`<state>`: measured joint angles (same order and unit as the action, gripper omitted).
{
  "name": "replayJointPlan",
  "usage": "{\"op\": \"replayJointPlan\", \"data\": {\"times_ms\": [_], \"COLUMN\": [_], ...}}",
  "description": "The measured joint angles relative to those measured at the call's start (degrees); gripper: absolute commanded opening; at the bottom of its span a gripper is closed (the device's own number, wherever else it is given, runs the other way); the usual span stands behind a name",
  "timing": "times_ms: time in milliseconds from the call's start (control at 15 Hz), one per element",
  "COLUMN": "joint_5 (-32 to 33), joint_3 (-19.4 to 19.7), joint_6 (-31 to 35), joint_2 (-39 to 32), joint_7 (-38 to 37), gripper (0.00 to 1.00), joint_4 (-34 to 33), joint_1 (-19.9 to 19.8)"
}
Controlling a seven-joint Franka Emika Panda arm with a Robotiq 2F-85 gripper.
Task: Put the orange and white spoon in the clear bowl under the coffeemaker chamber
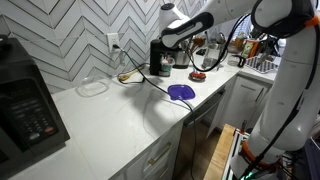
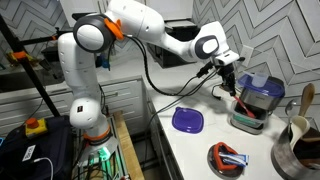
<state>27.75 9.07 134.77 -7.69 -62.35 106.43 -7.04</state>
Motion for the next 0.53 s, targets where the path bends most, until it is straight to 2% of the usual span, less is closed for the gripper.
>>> {"op": "replayJointPlan", "data": {"times_ms": [133,200,267,400,533], "joint_5": [0.42,0.67,0.92,1.43,1.61], "joint_3": [0.01,0.02,0.05,0.25,0.54], "joint_6": [0.73,1.06,1.28,1.51,1.51], "joint_2": [-0.91,-1.3,-1.64,-2.07,-2.34], "joint_7": [-0.19,-0.45,-0.76,-1.83,-2.74], "gripper": [0.04,0.2,0.41,0.45,0.59], "joint_4": [-0.08,-0.17,-0.37,-0.95,-1.55], "joint_1": [0.38,0.53,0.66,0.91,1.14]}}
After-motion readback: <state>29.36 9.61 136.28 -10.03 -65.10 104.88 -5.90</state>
